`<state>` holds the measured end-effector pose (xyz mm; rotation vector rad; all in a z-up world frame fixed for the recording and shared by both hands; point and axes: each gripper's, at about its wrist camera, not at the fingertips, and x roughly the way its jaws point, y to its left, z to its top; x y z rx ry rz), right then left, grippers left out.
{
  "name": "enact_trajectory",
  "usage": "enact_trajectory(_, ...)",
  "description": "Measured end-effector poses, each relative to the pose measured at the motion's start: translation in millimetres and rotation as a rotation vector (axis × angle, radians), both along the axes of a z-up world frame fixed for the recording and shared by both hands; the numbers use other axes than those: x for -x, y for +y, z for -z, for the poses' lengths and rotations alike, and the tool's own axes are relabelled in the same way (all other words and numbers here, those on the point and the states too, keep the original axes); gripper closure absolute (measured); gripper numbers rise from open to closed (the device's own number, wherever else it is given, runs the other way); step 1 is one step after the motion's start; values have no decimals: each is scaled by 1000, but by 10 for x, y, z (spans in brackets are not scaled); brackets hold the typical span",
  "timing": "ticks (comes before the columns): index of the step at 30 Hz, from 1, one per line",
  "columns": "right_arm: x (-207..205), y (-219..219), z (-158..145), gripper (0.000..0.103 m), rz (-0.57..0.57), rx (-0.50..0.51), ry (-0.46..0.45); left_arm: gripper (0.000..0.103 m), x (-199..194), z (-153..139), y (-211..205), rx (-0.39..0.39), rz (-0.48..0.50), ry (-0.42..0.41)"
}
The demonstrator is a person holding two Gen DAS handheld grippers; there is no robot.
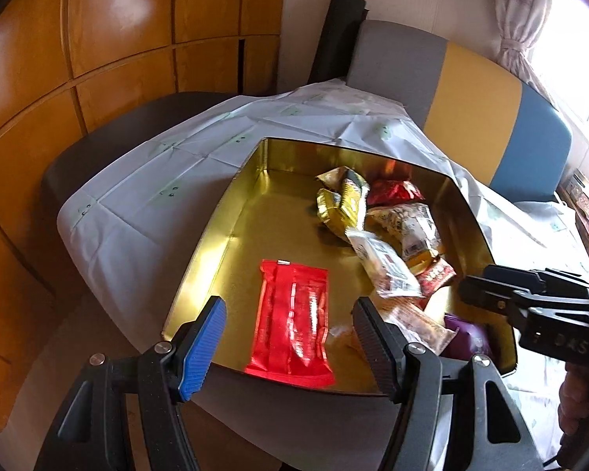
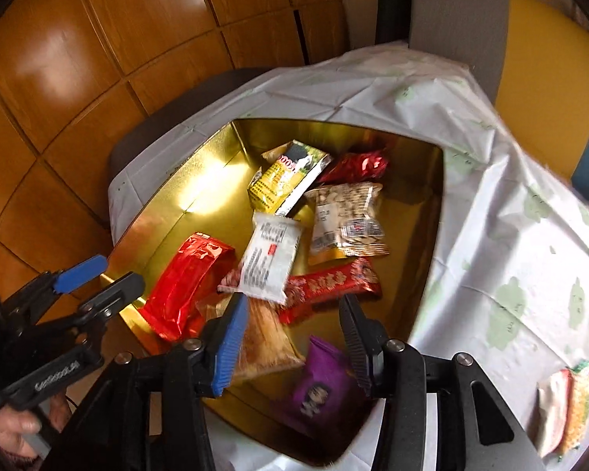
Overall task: Organize snacks
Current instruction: 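Carry the white label packet into the gold tin and open the right gripper, then move both open grippers from the tin back toward the remaining snacks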
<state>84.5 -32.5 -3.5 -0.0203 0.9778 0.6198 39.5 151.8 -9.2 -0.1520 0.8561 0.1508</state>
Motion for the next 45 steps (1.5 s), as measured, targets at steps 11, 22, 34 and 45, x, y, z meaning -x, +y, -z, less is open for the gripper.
enact_trajectory(11,273,-669,-223,47,119,-20,-75,35,80,-137,-256,-35,66,-25)
enact_trajectory(22,324,-1595,-193,45,316,26,-75,35,162,-229,-534,-66,135,-44)
enact_trajectory(34,264,-2392,-47,40,452,115,-39,35,187,-259,-844,-97,230,-52)
enact_trajectory(45,57,-3186,304,37,640,137,67,35,156,-273,-1209,-130,324,-39)
